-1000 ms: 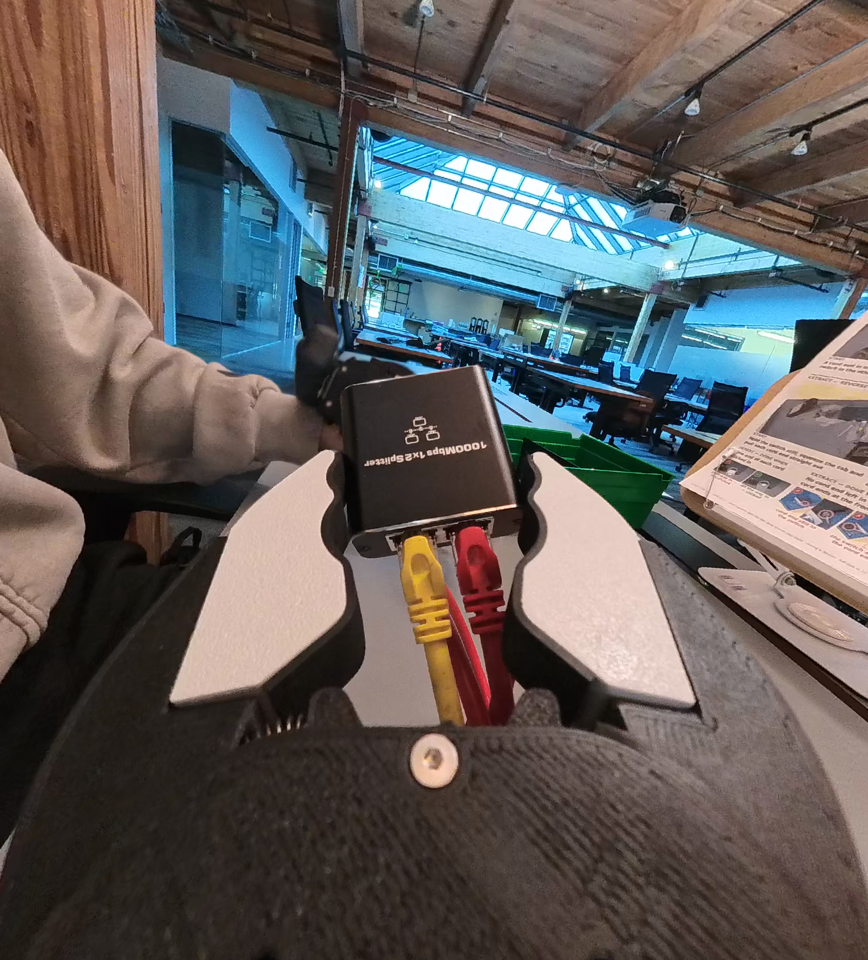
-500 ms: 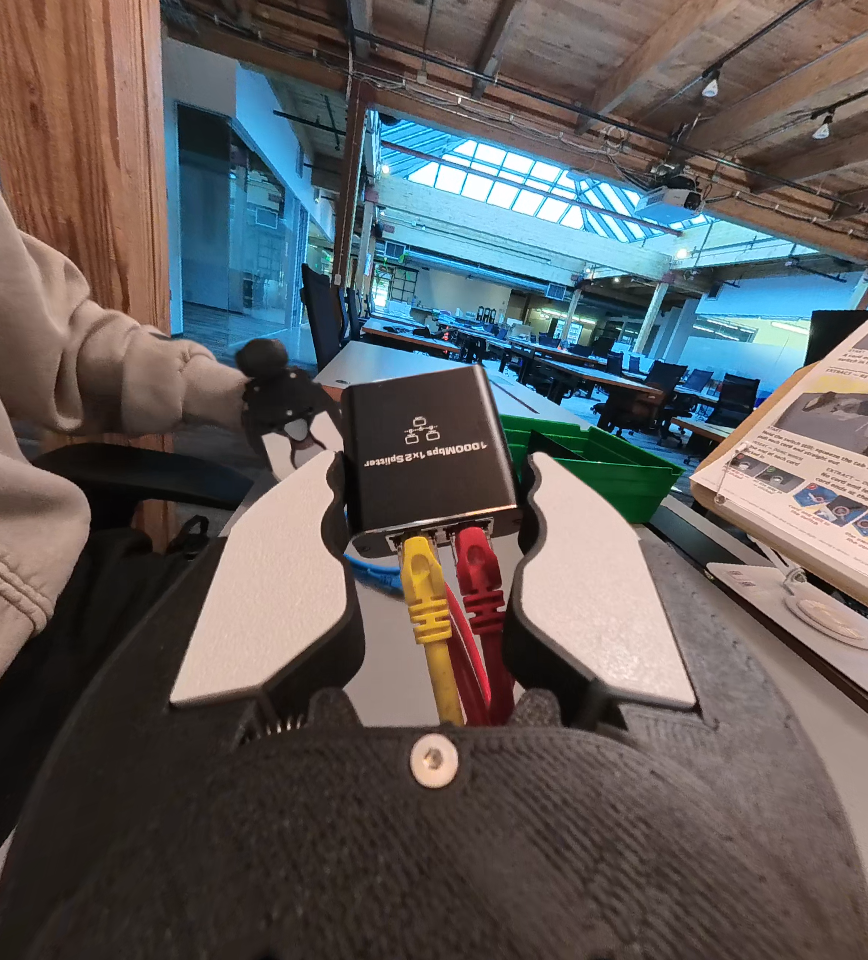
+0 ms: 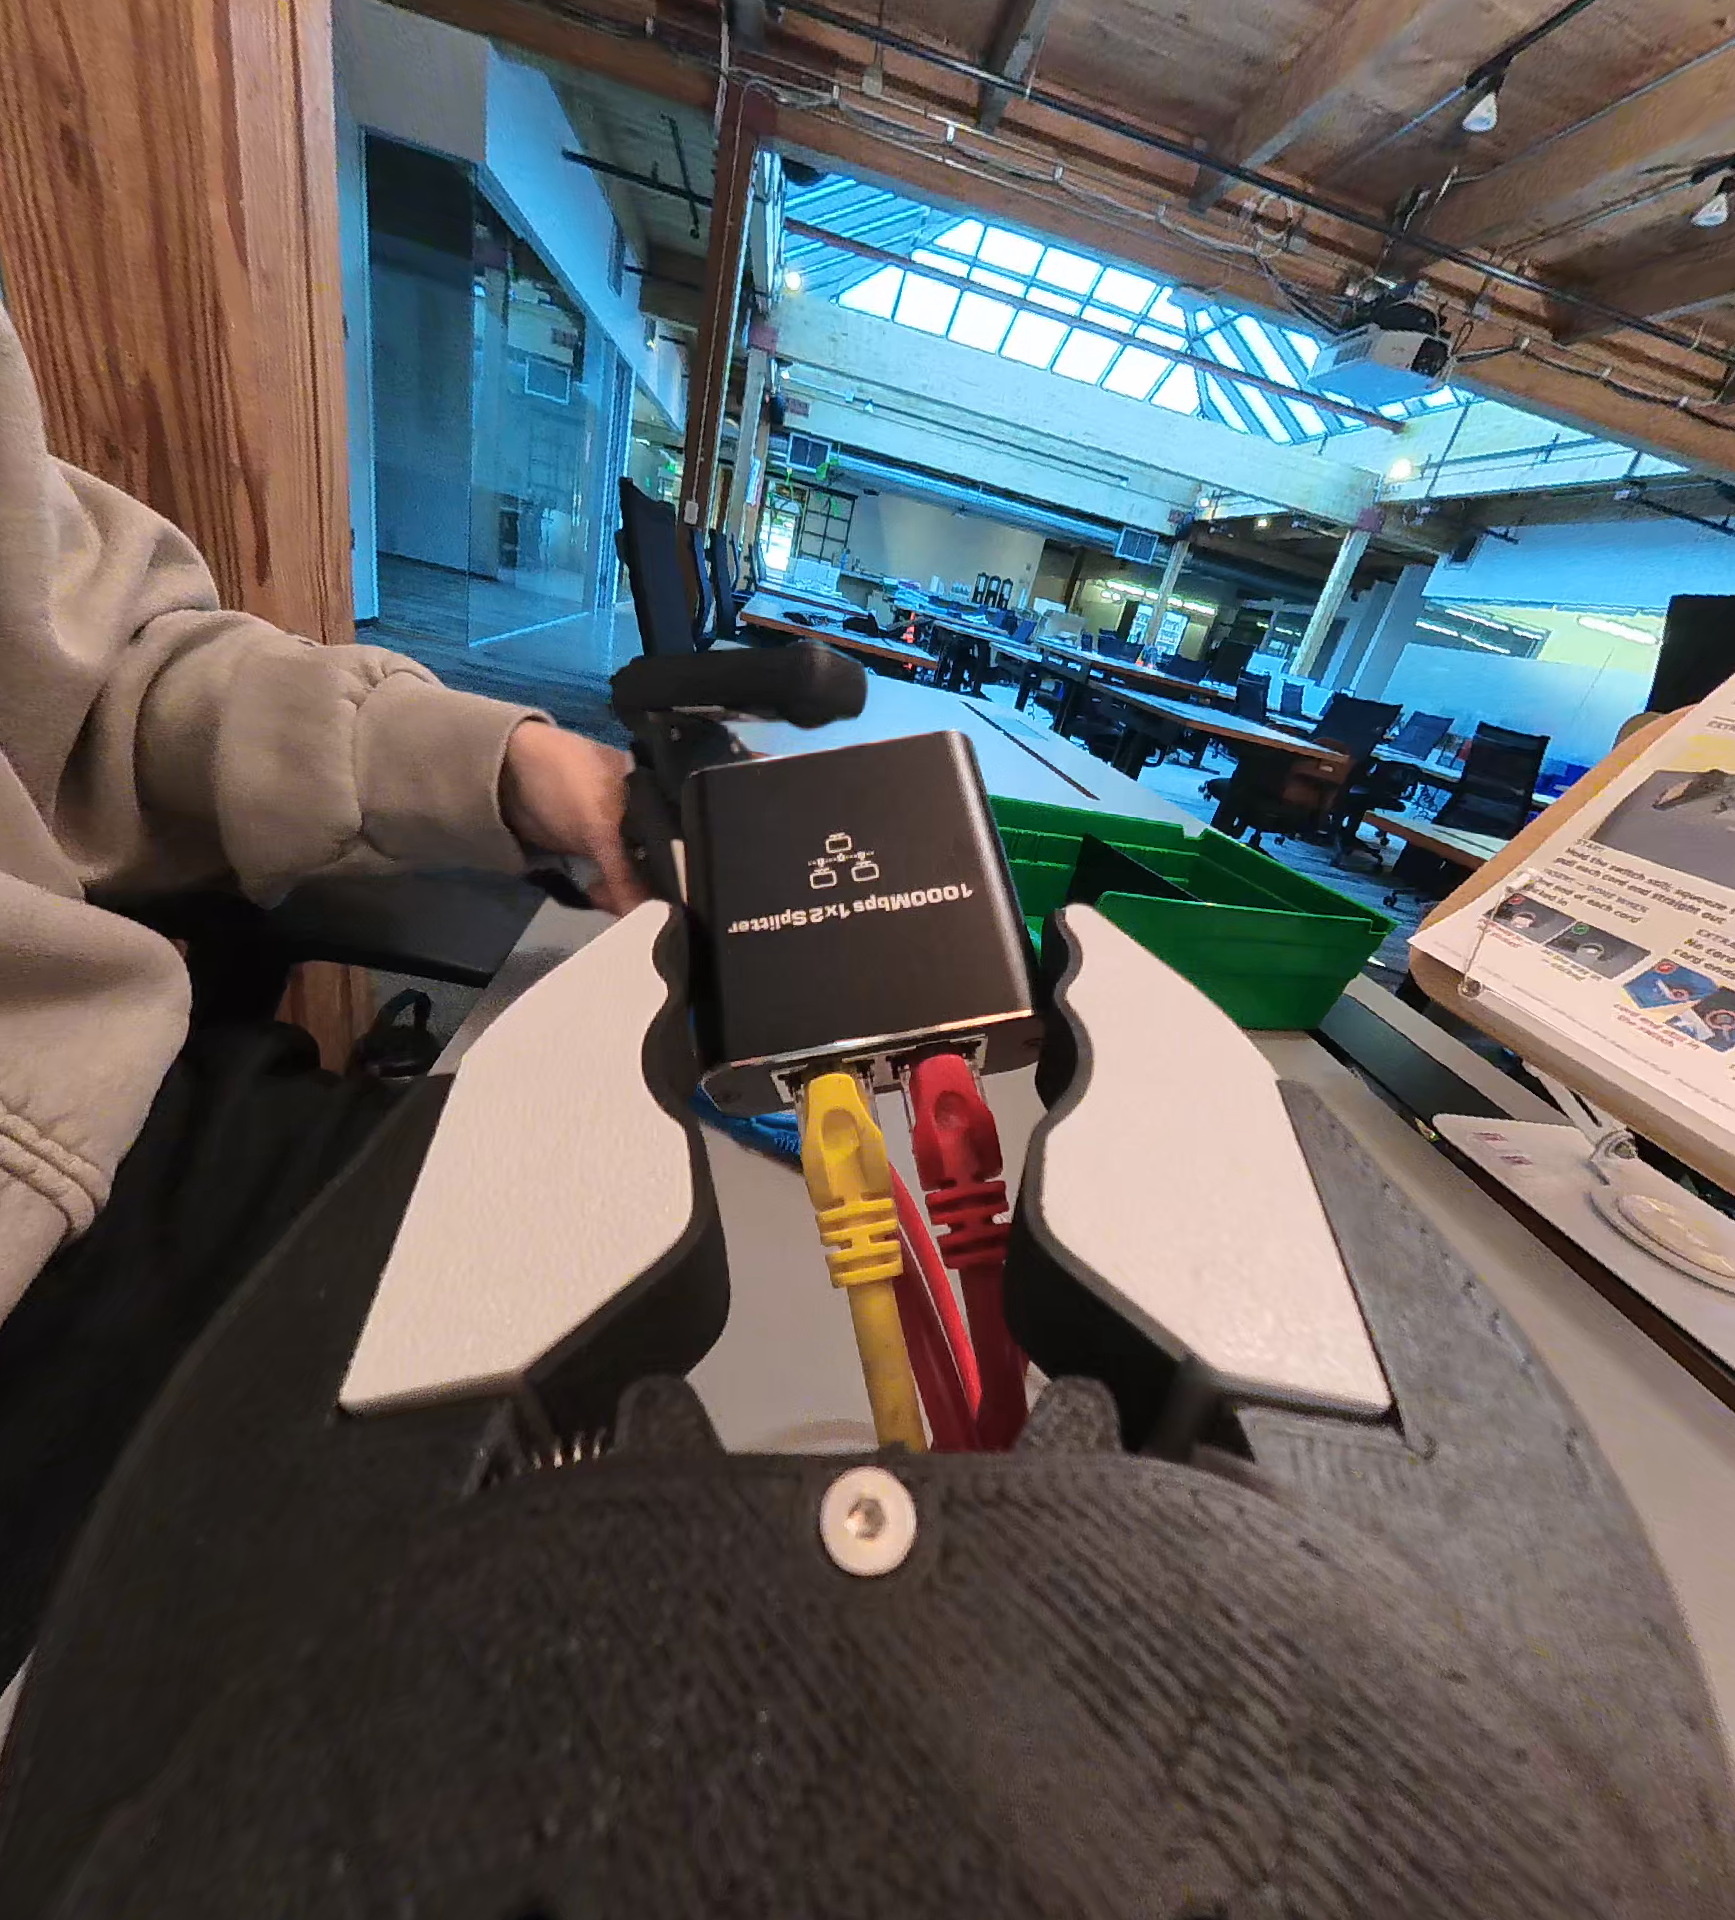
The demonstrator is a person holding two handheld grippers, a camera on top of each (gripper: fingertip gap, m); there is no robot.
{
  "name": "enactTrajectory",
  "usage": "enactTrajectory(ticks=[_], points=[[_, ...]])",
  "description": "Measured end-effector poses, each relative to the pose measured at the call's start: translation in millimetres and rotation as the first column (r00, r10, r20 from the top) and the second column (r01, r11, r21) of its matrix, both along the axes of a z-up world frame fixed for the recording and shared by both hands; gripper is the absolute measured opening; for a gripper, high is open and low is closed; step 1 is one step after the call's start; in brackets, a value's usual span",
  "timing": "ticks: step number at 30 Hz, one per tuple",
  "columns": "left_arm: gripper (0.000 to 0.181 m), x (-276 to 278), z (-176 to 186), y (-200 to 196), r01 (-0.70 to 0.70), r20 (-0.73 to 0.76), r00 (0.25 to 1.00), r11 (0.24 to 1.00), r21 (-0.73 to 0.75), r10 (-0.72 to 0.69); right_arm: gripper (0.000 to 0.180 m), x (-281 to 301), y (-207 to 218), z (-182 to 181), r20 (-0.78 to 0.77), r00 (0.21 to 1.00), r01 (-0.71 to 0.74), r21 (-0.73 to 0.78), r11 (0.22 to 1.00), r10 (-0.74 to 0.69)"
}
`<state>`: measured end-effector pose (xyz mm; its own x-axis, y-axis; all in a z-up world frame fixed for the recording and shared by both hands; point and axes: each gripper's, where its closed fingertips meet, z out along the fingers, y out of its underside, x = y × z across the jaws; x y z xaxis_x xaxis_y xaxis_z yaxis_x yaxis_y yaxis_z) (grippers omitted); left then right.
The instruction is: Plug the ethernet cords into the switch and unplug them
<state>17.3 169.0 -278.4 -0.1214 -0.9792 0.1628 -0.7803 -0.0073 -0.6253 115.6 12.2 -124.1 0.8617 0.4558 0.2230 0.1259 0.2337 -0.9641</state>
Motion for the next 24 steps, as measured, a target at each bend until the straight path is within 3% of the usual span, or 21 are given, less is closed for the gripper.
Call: enactTrajectory(ticks=[5,10,15,19,21,24], points=[[0.038,-6,3,74,-0.225,-0.028,0.972,0.961,0.16,0.233,0.065,4,-2,3,-0.029,1.0,-0.01,0.023,1.0,0.011],[0.035,-8,-9,93,-0.153,-0.102,0.976,0.939,0.307,0.192,0.065,4,-1,0,-0.029,1.0,-0.012,0.016,1.0,0.012],[0.032,-4,-16,77,-0.144,-0.138,0.976,0.976,0.166,0.167,0.065,7,-4,1,-0.034,0.999,-0.008,0.02,1.0,0.008],[0.024,-5,-32,82,-0.119,-0.226,0.957,0.955,0.271,0.183,0.065,7,-2,0,-0.042,0.999,-0.008,0.019,1.0,0.008],[0.014,1,-32,80,-0.091,-0.195,0.968,0.946,0.31,0.157,0.065,8,-1,-1,-0.038,0.999,-0.001,0.015,1.0,0.002],[0.013,7,-32,81,-0.009,-0.185,0.979,0.932,0.362,0.081,0.065,9,0,0,-0.029,0.999,0.015,0.02,1.0,-0.014]])
